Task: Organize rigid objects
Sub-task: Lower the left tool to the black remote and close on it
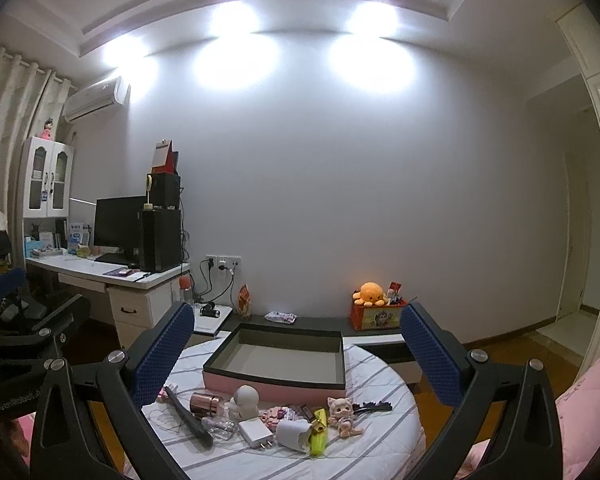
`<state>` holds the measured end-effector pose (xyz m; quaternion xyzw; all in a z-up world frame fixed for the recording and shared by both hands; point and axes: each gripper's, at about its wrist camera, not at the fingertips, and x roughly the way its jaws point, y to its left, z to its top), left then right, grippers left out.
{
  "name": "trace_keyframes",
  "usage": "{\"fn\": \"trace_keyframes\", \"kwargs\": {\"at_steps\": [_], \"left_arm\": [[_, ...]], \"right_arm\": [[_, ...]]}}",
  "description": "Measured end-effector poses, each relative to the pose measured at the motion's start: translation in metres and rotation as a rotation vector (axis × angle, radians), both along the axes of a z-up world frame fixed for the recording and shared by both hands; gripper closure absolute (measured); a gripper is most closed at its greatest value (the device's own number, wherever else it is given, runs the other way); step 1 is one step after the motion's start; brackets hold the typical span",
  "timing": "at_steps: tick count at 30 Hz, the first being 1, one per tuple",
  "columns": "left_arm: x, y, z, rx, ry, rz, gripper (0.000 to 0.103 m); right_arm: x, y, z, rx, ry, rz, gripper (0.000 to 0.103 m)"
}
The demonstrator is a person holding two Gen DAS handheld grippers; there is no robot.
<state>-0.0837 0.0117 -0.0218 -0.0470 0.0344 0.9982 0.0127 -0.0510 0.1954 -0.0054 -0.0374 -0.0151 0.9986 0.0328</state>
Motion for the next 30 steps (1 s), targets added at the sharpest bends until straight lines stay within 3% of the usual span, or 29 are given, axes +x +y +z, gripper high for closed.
{"fn": "trace_keyframes", "kwargs": {"at_steps": [7, 14, 22, 28, 30], "left_arm": [[-0.049, -0.004, -0.029, -0.003, -0.114, 0.041, 0.000], [-0.104, -0.005, -0.078, -0.024, -0.274, 0.066, 0.000], [-0.158, 0.002, -0.152, -0.051, -0.499, 0.041, 0.000], [-0.178, 0.020, -0.192, -0.069, -0.614, 0.012, 0.000], [-0.178, 0.027, -0.199, -0.073, -0.613, -0.021, 0.000]], "right_arm": [[-0.041, 0.015, -0.029, -0.034, -0.091, -0.002, 0.000], [-0.085, 0.031, -0.070, -0.073, -0.202, 0.005, 0.000], [-0.131, 0.048, -0.132, -0.125, -0.395, 0.016, 0.000], [-0.148, 0.062, -0.167, -0.155, -0.495, 0.019, 0.000], [-0.151, 0.064, -0.174, -0.163, -0.512, 0.021, 0.000]]}}
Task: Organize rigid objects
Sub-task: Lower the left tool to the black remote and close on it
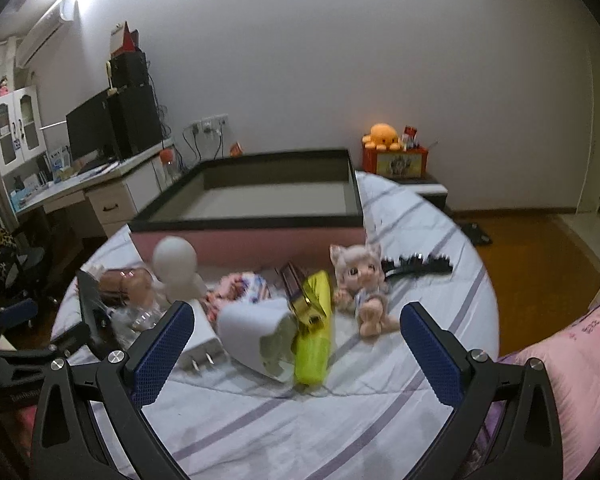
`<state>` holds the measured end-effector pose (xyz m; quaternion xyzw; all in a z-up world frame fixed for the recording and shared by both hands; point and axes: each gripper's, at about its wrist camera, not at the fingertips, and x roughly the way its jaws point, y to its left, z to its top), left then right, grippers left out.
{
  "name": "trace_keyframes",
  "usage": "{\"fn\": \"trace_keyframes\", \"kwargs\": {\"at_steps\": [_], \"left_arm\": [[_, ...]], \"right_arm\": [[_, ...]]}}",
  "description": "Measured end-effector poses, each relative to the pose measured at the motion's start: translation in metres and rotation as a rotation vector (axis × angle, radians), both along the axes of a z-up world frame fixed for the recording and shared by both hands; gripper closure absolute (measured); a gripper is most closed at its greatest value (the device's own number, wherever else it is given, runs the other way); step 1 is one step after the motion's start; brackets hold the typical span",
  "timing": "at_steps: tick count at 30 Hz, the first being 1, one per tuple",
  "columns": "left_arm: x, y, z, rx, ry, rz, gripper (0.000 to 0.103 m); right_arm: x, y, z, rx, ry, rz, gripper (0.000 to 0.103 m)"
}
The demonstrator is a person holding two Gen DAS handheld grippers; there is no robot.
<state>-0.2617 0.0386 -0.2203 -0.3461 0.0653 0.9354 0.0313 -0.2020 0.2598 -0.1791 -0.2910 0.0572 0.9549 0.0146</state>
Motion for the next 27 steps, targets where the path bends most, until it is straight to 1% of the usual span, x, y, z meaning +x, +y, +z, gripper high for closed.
{"fn": "trace_keyframes", "kwargs": {"at_steps": [1, 2, 4, 8, 12, 14, 18, 20, 21, 23, 25, 27], "left_arm": [[-0.001, 0.004, -0.004, 0.004, -0.014, -0.023, 0.000], [-0.004, 0.007, -0.008, -0.012, -0.034, -0.025, 0.000], [-0.004, 0.008, -0.013, -0.019, -0.045, -0.032, 0.000], [-0.004, -0.001, -0.019, -0.009, -0.070, 0.000, 0.000], [-0.003, -0.014, -0.020, 0.056, -0.084, -0.004, 0.000], [-0.001, -0.018, -0.021, 0.063, -0.080, -0.005, 0.000], [-0.006, -0.035, -0.024, 0.043, -0.093, 0.064, 0.000], [-0.007, -0.042, -0.024, 0.084, -0.112, 0.077, 0.000], [-0.008, -0.041, -0.024, 0.119, -0.128, 0.074, 0.000], [-0.008, -0.034, -0.023, 0.144, -0.134, 0.039, 0.000], [-0.008, -0.025, -0.022, 0.147, -0.134, 0.013, 0.000], [-0.009, -0.016, -0.023, 0.132, -0.136, -0.005, 0.000]], "right_arm": [[-0.002, 0.001, -0.004, -0.003, -0.012, 0.000, 0.000], [-0.002, 0.002, -0.006, -0.004, -0.018, 0.000, 0.000], [-0.006, 0.003, -0.010, -0.008, -0.027, 0.001, 0.000], [-0.008, 0.006, -0.014, -0.017, -0.035, 0.008, 0.000], [-0.009, 0.004, -0.017, -0.016, -0.045, 0.025, 0.000], [-0.008, 0.004, -0.020, -0.014, -0.056, 0.031, 0.000], [-0.007, 0.004, -0.023, -0.010, -0.069, 0.025, 0.000], [-0.006, 0.005, -0.023, -0.014, -0.072, 0.022, 0.000], [-0.006, 0.005, -0.024, -0.015, -0.071, 0.021, 0.000], [-0.008, 0.005, -0.025, -0.013, -0.078, 0.023, 0.000], [-0.009, 0.006, -0.025, -0.011, -0.085, 0.024, 0.000], [-0.009, 0.006, -0.026, -0.010, -0.087, 0.028, 0.000]]}}
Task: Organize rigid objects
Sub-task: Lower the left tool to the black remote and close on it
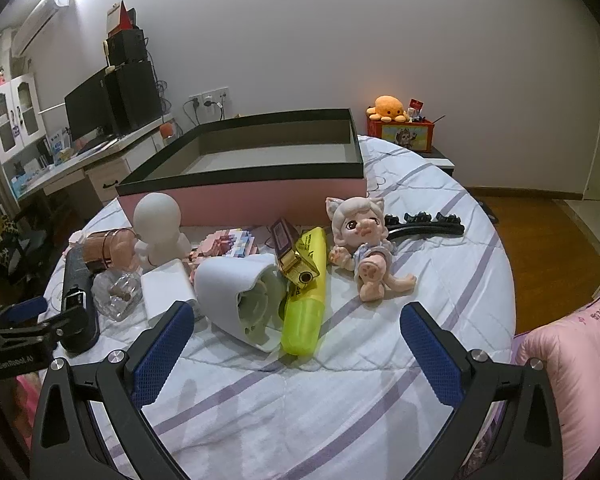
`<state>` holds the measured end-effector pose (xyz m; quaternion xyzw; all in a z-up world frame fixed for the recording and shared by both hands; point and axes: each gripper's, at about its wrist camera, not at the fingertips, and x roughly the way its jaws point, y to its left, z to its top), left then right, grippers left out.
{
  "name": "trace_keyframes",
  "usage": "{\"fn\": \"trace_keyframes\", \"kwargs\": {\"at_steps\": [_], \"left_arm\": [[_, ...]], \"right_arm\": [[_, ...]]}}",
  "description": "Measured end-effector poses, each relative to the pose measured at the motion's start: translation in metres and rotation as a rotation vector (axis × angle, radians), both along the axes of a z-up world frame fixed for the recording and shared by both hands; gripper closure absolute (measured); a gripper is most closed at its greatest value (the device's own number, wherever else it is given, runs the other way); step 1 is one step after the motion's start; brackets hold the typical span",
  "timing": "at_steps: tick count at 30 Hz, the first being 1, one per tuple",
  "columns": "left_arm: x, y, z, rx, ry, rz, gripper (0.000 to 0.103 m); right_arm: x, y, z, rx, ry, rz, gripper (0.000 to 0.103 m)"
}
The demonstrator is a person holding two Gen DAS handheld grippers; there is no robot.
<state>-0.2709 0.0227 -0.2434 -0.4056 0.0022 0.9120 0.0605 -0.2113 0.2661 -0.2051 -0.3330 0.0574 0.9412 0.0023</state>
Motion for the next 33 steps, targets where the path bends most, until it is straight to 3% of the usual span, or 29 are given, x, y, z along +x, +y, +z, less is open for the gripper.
{"fn": "trace_keyframes", "kwargs": {"at_steps": [4, 7, 14, 22, 24, 31, 33], "left_arm": [[-0.004, 0.011, -0.010, -0.081, -0.016, 0.003, 0.000], [-0.001, 0.005, -0.010, -0.074, -0.020, 0.009, 0.000], [0.014, -0.013, -0.001, -0.143, -0.007, 0.069, 0.000], [-0.014, -0.019, -0.009, -0.092, -0.006, 0.077, 0.000], [-0.019, -0.019, -0.011, -0.077, -0.002, 0.068, 0.006], [-0.020, -0.013, -0.008, -0.050, 0.012, -0.018, 0.051], [-0.016, -0.008, -0.008, -0.061, 0.020, -0.046, 0.058]], "right_arm": [[0.000, 0.003, -0.001, -0.007, -0.005, -0.006, 0.000], [0.001, 0.005, -0.001, -0.012, -0.006, -0.006, 0.000], [0.000, 0.006, -0.007, -0.032, -0.014, 0.001, 0.000], [-0.002, 0.009, -0.011, -0.030, -0.031, -0.002, 0.000], [-0.003, 0.011, -0.011, -0.032, -0.033, -0.008, 0.000], [-0.010, 0.017, -0.011, -0.035, -0.035, -0.017, 0.000], [-0.011, 0.017, -0.012, -0.034, -0.039, -0.020, 0.000]]}}
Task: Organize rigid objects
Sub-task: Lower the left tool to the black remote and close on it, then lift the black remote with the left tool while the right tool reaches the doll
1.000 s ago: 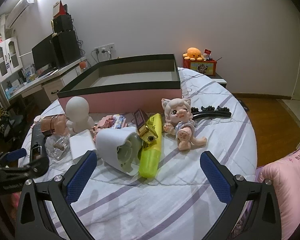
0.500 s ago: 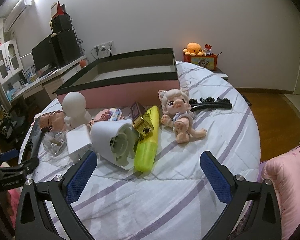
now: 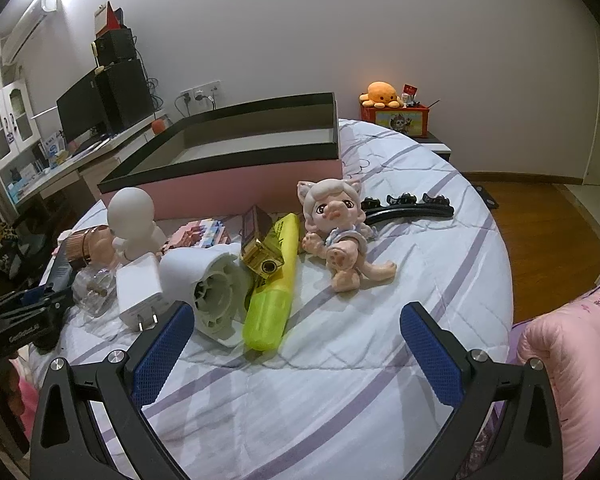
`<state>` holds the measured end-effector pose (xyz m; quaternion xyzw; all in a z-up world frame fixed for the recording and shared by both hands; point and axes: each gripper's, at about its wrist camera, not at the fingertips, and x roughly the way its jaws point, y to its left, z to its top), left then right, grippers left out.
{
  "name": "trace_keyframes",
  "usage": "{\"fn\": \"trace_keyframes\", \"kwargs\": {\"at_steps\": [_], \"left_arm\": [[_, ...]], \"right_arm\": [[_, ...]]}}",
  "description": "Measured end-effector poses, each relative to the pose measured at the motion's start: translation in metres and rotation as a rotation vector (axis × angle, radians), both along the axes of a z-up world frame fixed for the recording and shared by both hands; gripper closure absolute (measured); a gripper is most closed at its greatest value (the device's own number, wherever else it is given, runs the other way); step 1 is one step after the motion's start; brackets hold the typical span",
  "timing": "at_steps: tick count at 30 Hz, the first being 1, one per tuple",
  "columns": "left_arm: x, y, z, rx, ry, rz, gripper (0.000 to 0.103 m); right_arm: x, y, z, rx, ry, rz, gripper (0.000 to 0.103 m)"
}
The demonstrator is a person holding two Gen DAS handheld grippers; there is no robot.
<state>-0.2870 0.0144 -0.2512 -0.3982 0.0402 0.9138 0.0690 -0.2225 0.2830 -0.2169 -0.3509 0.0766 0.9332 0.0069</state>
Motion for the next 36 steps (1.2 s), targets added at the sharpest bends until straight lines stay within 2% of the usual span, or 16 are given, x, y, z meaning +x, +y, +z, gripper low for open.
{"fn": "trace_keyframes", "kwargs": {"at_steps": [5, 9, 13, 18, 21, 25, 29, 32, 34, 36], "left_arm": [[0.009, -0.001, 0.002, 0.021, -0.001, -0.035, 0.060], [0.023, 0.003, 0.007, 0.012, -0.009, -0.102, 0.062], [0.025, -0.003, 0.005, 0.027, -0.017, -0.078, 0.058], [0.018, 0.004, 0.002, -0.024, -0.004, -0.045, 0.052], [0.012, 0.001, -0.001, -0.017, 0.002, -0.035, 0.047], [0.013, 0.003, -0.002, -0.034, 0.017, -0.051, 0.051], [0.012, -0.003, 0.001, 0.008, 0.001, -0.053, 0.054], [0.012, -0.005, 0.001, 0.018, -0.007, -0.057, 0.054], [0.012, -0.003, 0.001, 0.004, -0.010, -0.059, 0.054], [0.012, -0.001, 0.001, -0.001, -0.012, -0.060, 0.054]], "right_arm": [[0.000, 0.004, -0.003, -0.001, -0.009, -0.007, 0.000], [0.002, 0.010, -0.007, -0.002, -0.023, -0.023, 0.000], [0.002, 0.015, -0.009, -0.009, -0.021, -0.033, 0.000], [-0.004, 0.026, -0.005, -0.021, -0.003, -0.058, 0.000], [-0.011, 0.031, -0.002, -0.007, 0.004, -0.055, 0.007], [-0.030, 0.033, -0.002, 0.051, -0.027, -0.033, 0.020], [-0.036, 0.039, 0.007, 0.087, -0.023, -0.038, 0.024], [-0.040, 0.043, 0.007, 0.063, -0.044, -0.025, 0.026], [-0.045, 0.041, 0.004, 0.081, -0.067, -0.007, 0.034], [-0.048, 0.040, 0.000, 0.083, -0.085, 0.008, 0.038]]}}
